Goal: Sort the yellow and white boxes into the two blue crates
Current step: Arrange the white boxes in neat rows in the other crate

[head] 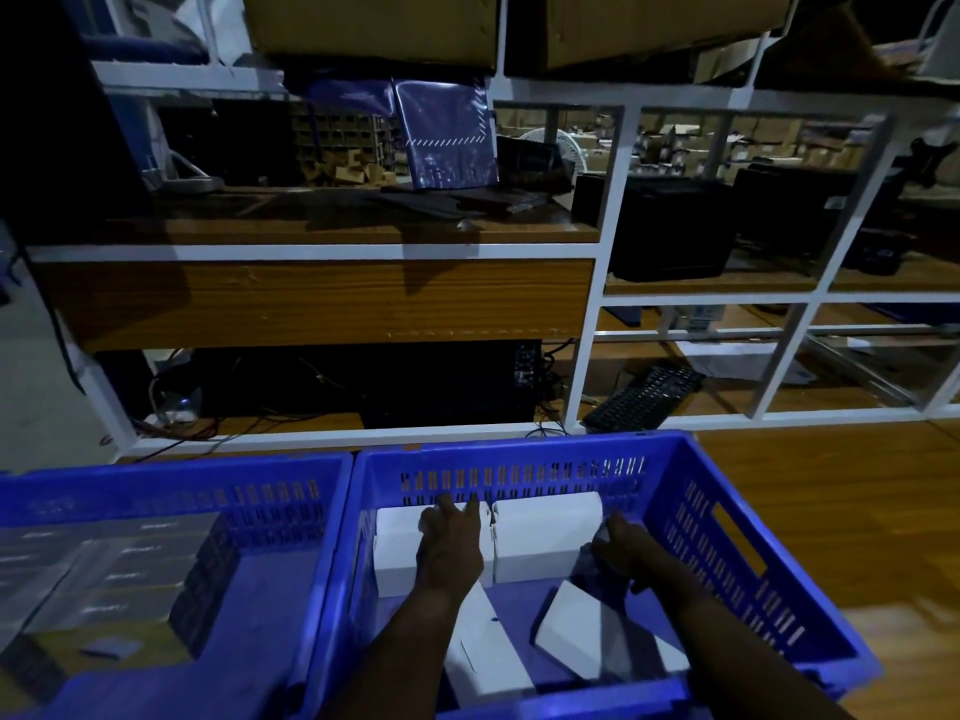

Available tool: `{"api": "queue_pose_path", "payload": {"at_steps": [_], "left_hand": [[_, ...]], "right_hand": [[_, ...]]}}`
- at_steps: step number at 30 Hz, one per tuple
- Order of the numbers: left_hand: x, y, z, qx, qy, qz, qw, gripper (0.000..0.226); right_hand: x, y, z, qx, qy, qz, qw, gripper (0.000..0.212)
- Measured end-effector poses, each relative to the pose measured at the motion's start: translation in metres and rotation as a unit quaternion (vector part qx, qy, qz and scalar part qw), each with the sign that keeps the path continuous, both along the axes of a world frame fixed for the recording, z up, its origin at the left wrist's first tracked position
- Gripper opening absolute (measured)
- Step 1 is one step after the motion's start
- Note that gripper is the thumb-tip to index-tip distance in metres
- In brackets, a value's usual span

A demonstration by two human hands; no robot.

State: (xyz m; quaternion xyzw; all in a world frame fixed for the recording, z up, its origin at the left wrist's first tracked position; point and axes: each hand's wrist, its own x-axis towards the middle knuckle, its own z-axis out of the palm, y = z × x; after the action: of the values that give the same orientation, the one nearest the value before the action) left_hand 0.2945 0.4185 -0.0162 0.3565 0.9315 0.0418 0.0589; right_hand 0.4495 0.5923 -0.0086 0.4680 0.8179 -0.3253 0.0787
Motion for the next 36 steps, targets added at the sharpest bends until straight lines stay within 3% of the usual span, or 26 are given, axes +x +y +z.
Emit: {"api": "queue_pose_path", "payload": {"at_steps": [5,8,11,17,20,27,31,36], "left_hand": [[-0.003,-0.003,0.01,0.029,-0.029,0.003,0.999,0.062],[-0.009,-0.008,0.02,0.055,-0.046,-0.026,0.997,0.045],[-0.011,-0.018,0.03,0.044,-0.046,-0.043,0.997,0.031],[-0.015,-0.043,0.026,-0.051,-0.106,0.009,0.993,0.036],[-0.012,-0.049,0.021,-0.09,-0.136,0.018,0.986,0.038],[-0.002,-0.049,0.014,-0.165,-0.223,0.017,0.96,0.049],[-0.002,-0.047,0.015,-0.177,-0.274,0.008,0.945,0.047],[-0.003,-0.046,0.015,-0.132,-0.27,0.002,0.954,0.05]], "right_hand": [[0.0,0.011,-0.007,0.056,0.027,-0.066,0.996,0.042],[-0.002,0.017,-0.006,0.132,0.017,0.007,0.991,0.039],[-0.008,0.009,0.003,0.142,0.02,0.096,0.985,0.028],[-0.023,-0.037,0.031,0.159,0.041,0.217,0.962,0.025],[-0.035,-0.06,0.042,0.105,-0.002,0.269,0.957,0.025],[-0.071,-0.106,0.026,-0.035,-0.108,0.319,0.941,0.05],[-0.061,-0.096,0.015,-0.157,-0.099,0.275,0.943,0.031],[-0.061,-0.093,0.014,-0.264,-0.086,0.206,0.938,0.071]]}}
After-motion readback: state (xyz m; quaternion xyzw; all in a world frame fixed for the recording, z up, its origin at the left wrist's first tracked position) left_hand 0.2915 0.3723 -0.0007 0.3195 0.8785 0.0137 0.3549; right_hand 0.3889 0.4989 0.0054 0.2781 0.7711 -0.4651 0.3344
